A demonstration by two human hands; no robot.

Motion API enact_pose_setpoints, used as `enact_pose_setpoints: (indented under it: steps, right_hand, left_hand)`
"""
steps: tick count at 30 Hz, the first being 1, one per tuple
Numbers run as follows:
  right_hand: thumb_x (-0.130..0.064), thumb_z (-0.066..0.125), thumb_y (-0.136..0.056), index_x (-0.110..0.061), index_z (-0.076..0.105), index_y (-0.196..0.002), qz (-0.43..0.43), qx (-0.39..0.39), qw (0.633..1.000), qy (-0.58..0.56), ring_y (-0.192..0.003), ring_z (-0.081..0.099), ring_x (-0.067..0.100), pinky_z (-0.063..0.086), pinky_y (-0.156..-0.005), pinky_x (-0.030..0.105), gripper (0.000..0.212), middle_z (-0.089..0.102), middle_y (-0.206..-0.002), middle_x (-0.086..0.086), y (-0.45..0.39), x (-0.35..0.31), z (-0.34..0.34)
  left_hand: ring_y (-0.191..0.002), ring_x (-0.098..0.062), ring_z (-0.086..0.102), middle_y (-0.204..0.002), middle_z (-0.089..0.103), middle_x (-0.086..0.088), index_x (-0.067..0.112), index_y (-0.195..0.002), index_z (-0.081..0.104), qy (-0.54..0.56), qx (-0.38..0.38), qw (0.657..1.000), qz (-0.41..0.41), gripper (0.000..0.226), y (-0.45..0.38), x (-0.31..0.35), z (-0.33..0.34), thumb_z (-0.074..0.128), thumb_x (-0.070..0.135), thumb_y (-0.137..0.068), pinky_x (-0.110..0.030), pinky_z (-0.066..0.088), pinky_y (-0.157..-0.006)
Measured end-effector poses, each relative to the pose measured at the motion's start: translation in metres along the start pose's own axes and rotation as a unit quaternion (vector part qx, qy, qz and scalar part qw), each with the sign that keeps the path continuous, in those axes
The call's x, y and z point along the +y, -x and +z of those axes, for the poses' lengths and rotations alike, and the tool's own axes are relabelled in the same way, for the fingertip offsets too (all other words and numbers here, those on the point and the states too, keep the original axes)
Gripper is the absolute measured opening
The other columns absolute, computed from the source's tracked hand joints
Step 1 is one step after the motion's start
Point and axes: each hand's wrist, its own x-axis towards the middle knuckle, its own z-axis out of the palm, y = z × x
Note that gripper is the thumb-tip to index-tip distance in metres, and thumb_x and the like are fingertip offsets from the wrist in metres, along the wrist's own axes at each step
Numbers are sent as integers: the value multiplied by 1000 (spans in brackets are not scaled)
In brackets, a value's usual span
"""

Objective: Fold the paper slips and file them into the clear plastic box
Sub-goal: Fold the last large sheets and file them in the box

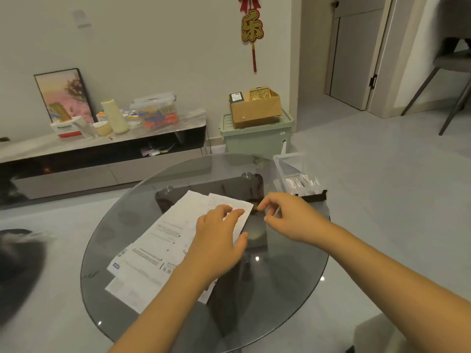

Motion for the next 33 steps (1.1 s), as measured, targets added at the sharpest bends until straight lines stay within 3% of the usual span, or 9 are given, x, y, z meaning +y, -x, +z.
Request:
enact_pose_setpoints:
  steps: [2,8,10,13,17,21,25,28,33]
  right_hand:
    - [-15,53,-88,-23,59,-106,-10,-25,999,22,-67,51,3,46,-69,22,21,59,-89,-6,2,-1,10]
    - [-16,52,-88,-22,57,-111,-21,-89,992,83,-75,51,2,41,-65,14,24,56,-101,-4,3,2,32]
    - [-18,53,-88,-22,56,-116,-21,-104,989,103,-85,53,6,45,-73,19,28,56,-107,-4,5,1,40]
    - [-23,56,-87,-23,53,-124,-43,-123,981,142,-106,53,14,47,-91,32,37,55,-119,-2,6,3,55]
    - [-33,60,-86,-29,48,-130,-80,-121,977,156,-116,43,15,43,-95,31,45,49,-125,-4,4,2,70]
    - [-33,64,-85,-31,48,-130,-83,-81,986,118,-113,49,10,44,-94,28,48,53,-125,-6,2,-1,75]
    - [-30,65,-83,-32,57,-123,-87,-62,989,99,-110,53,8,46,-93,29,40,59,-122,-8,0,-4,79]
    - [-36,70,-79,-36,60,-119,-92,-84,988,87,-112,51,7,43,-95,27,41,59,-121,-11,3,-4,79]
    - [-30,70,-80,-30,73,-89,-80,-119,990,6,-88,58,3,49,-80,24,10,67,-90,-14,10,-4,79]
  left_hand:
    - [-133,-17,25,-148,26,4,31,-143,29,-6,-21,999,-43,52,17,-11,6,43,43,-94,-33,18,-111]
    - [-141,-32,12,-154,11,-10,24,-147,7,-90,-118,976,-162,73,44,-46,24,40,55,-90,-47,12,-115]
    - [-141,-33,13,-154,12,-10,23,-147,4,-86,-139,970,-179,75,50,-51,27,37,57,-90,-48,13,-115]
    - [-129,-24,33,-144,32,-2,24,-144,16,-97,-92,981,-141,64,56,-54,27,35,54,-92,-41,26,-107]
    - [-112,-17,46,-128,52,6,25,-131,40,-89,-18,991,-96,41,58,-52,22,39,43,-94,-31,36,-93]
    - [-85,-17,56,-92,66,4,22,-90,63,-72,33,994,-79,26,57,-49,18,40,33,-94,-28,41,-73]
    - [-77,-15,58,-85,67,3,19,-86,67,-65,57,995,-57,31,57,-46,18,41,34,-94,-28,42,-72]
    - [-77,-15,55,-84,65,4,22,-82,64,-63,68,996,-21,33,60,-40,16,40,39,-95,-25,31,-68]
    - [-62,-16,48,-64,57,3,20,-60,48,-1,85,996,16,37,66,-34,21,46,38,-92,-27,29,-61]
